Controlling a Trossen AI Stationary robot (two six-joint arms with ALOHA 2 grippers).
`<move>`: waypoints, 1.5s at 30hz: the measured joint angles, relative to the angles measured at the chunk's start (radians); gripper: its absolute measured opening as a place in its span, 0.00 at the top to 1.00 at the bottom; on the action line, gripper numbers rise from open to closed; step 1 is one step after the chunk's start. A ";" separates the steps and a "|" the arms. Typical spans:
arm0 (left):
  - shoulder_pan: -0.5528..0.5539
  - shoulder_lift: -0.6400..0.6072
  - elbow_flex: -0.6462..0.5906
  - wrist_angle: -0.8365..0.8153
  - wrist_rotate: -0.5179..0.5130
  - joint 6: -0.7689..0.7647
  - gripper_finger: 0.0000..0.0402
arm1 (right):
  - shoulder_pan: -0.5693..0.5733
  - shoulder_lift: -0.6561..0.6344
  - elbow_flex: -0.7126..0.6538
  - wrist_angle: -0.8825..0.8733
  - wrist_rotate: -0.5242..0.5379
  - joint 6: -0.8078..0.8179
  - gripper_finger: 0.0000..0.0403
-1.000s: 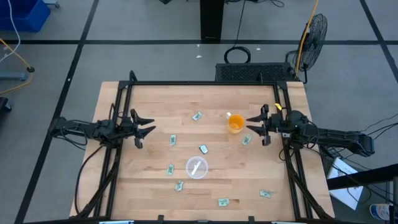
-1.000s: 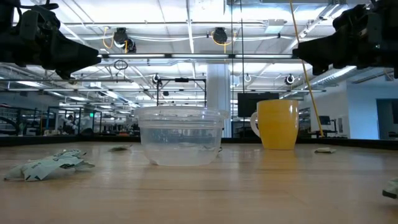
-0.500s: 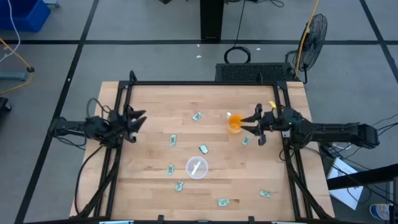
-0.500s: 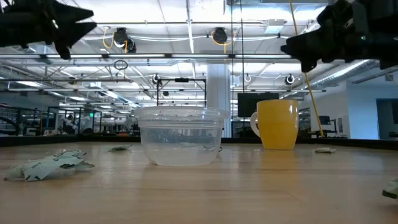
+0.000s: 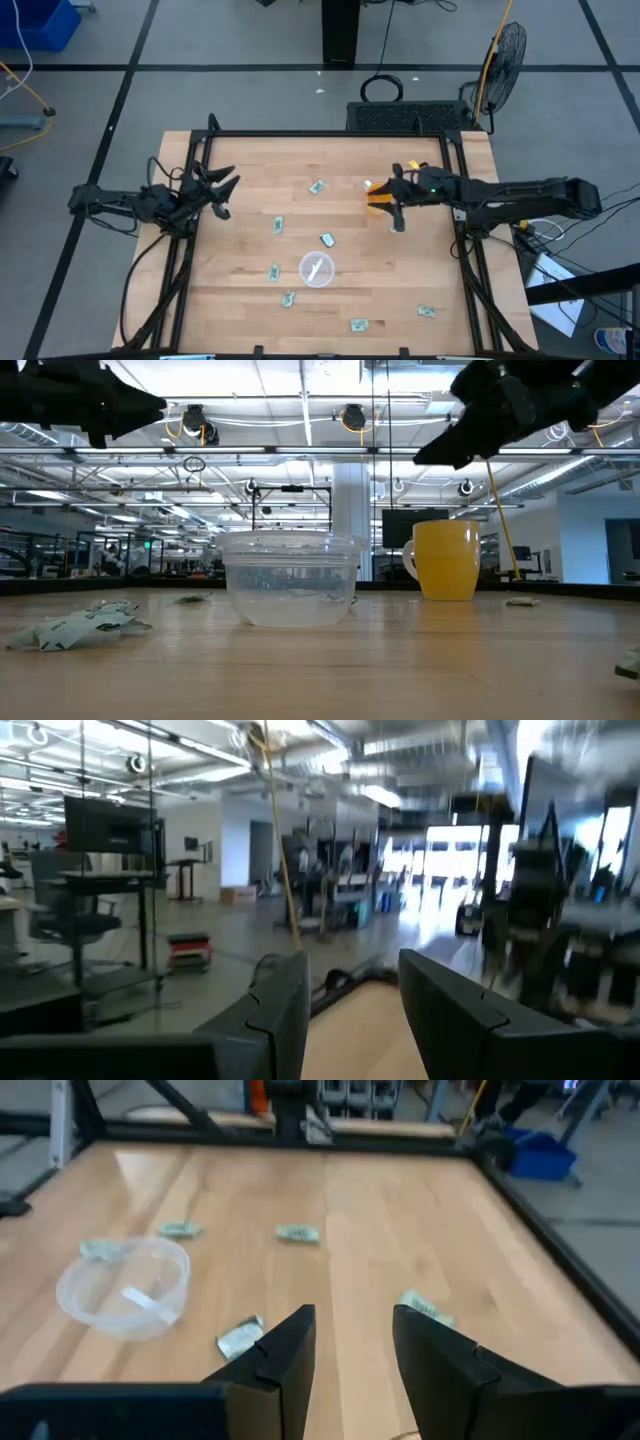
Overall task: Pick and place items into bin
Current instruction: Put the white stevia packet into the transparent bin
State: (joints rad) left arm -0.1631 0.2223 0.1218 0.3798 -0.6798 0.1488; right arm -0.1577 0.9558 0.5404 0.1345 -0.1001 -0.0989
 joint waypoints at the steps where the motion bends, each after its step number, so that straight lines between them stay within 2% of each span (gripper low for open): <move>1: 0.000 0.028 0.019 -0.028 -0.002 0.007 0.60 | 0.003 0.021 0.008 0.009 -0.002 -0.003 0.68; 4: -0.001 0.114 0.082 -0.139 0.011 -0.015 0.60 | 0.016 0.069 0.020 0.050 -0.004 -0.015 0.68; 8: -0.001 0.233 0.135 -0.299 0.125 -0.119 0.60 | 0.036 0.119 0.019 0.067 -0.004 -0.010 0.68; 12: -0.001 0.362 0.131 -0.397 0.239 -0.229 0.60 | 0.050 0.136 0.020 0.078 -0.005 -0.059 0.68; 16: -0.001 0.505 0.130 -0.468 0.305 -0.397 0.60 | 0.048 0.133 0.020 0.083 -0.004 -0.108 0.68; 21: -0.001 0.673 0.130 -0.450 0.283 -0.542 0.60 | 0.047 0.133 0.020 0.113 0.005 -0.183 0.68; 28: 0.002 0.885 0.130 -0.302 0.281 -0.710 0.60 | 0.047 0.133 0.020 0.174 0.205 -0.314 0.68; 34: 0.002 1.055 0.130 -0.121 0.277 -0.702 0.60 | 0.047 0.133 0.020 0.182 0.313 -0.373 0.68; 41: 0.001 1.201 0.131 -0.055 0.227 -0.733 0.61 | 0.046 0.133 0.020 0.246 0.415 -0.442 0.68; 45: 0.001 1.231 0.132 -0.040 0.218 -0.737 0.61 | 0.046 0.132 0.020 0.259 0.414 -0.480 0.68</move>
State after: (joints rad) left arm -0.1619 1.4529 0.2535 0.3394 -0.4613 -0.5883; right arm -0.1116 1.0882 0.5602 0.3931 0.3142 -0.5791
